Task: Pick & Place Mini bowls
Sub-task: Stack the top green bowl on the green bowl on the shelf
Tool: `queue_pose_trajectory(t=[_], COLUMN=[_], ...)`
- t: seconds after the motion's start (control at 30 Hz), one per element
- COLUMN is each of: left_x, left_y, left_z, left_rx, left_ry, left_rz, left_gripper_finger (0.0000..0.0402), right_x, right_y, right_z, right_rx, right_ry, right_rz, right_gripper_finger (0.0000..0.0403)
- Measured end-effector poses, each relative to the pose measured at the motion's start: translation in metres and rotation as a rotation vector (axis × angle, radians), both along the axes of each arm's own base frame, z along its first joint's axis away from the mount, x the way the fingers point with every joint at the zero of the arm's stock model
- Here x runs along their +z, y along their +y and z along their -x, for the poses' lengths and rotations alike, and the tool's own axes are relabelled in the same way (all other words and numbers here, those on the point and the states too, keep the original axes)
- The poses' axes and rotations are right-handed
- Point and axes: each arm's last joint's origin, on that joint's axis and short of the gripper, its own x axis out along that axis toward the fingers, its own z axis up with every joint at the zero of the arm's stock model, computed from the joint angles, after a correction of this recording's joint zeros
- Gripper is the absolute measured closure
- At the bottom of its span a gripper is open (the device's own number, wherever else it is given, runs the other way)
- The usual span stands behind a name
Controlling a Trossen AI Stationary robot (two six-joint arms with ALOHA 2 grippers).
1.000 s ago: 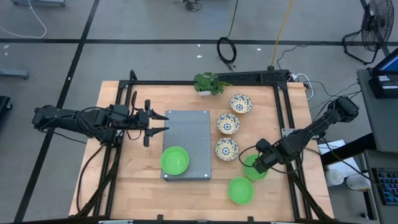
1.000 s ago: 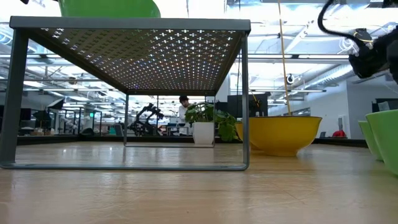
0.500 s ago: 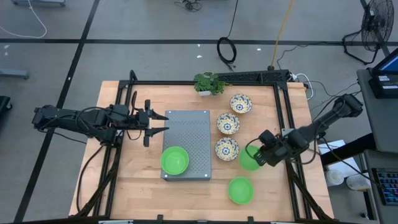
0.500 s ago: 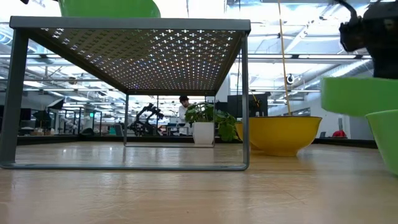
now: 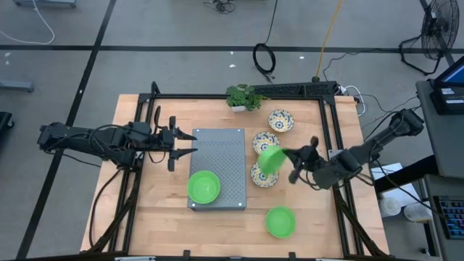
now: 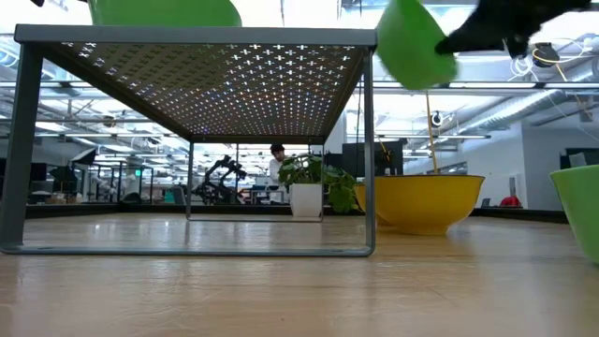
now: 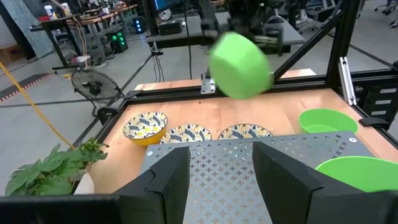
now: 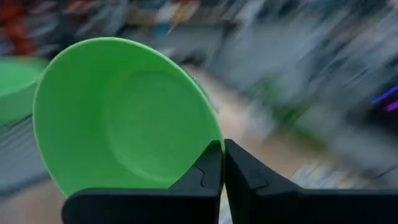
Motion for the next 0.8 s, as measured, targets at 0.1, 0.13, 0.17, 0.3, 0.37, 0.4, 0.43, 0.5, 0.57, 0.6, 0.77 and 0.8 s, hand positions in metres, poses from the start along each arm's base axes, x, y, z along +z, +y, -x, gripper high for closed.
queue_pose_trajectory(t=[0.1,0.13,0.17,0.3,0.37,0.4,0.43,0.5,0.57,0.6,0.77,0.8], left_x=[-0.001,0.000,0.000,0.003,0.003,0.001,0.000,-0.003,-0.007,-0.009,-0.010,-0.008], left_y=[0.000,0.000,0.000,-0.001,-0.002,-0.002,-0.003,-0.003,-0.004,-0.004,0.002,0.005], left_z=[-0.004,-0.006,-0.009,-0.024,-0.035,-0.041,-0.047,-0.060,-0.073,-0.080,-0.104,-0.110], left_rx=[-0.002,-0.003,-0.005,-0.010,-0.013,-0.014,-0.015,-0.015,-0.003,0.017,0.217,0.255], left_ry=[-0.006,-0.015,-0.026,-0.107,-0.151,-0.168,-0.186,-0.230,-0.284,-0.314,-0.441,-0.450], left_rz=[-0.010,-0.017,-0.027,-0.073,-0.117,-0.142,-0.170,-0.234,-0.308,-0.345,-0.439,-0.435], left_gripper_finger=[0.0222,0.0222,0.0222,0.0222,0.0222,0.0222,0.0222,0.0222,0.0222,0.0222,0.0222,0.0222], right_x=[-0.004,-0.006,-0.008,-0.016,-0.016,-0.016,-0.016,-0.013,-0.010,-0.007,0.004,0.005], right_y=[-0.008,-0.014,-0.021,-0.052,-0.064,-0.070,-0.074,-0.083,-0.087,-0.088,-0.087,-0.087], right_z=[-0.012,-0.016,-0.020,-0.036,-0.045,-0.048,-0.051,-0.055,-0.056,-0.056,-0.052,-0.051], right_rx=[-0.265,-0.364,-0.438,-0.497,-0.466,-0.454,-0.432,-0.412,-0.391,-0.381,-0.343,-0.322], right_ry=[-0.036,-0.014,0.028,0.111,0.093,0.078,0.052,0.005,-0.042,-0.058,-0.117,-0.137], right_rz=[0.224,0.272,0.313,0.403,0.438,0.455,0.476,0.517,0.570,0.600,0.724,0.739], right_gripper_finger=[0.0403,0.0403,0.0403,0.0403,0.0403,0.0403,0.0403,0.0403,0.0403,0.0403,0.0403,0.0403])
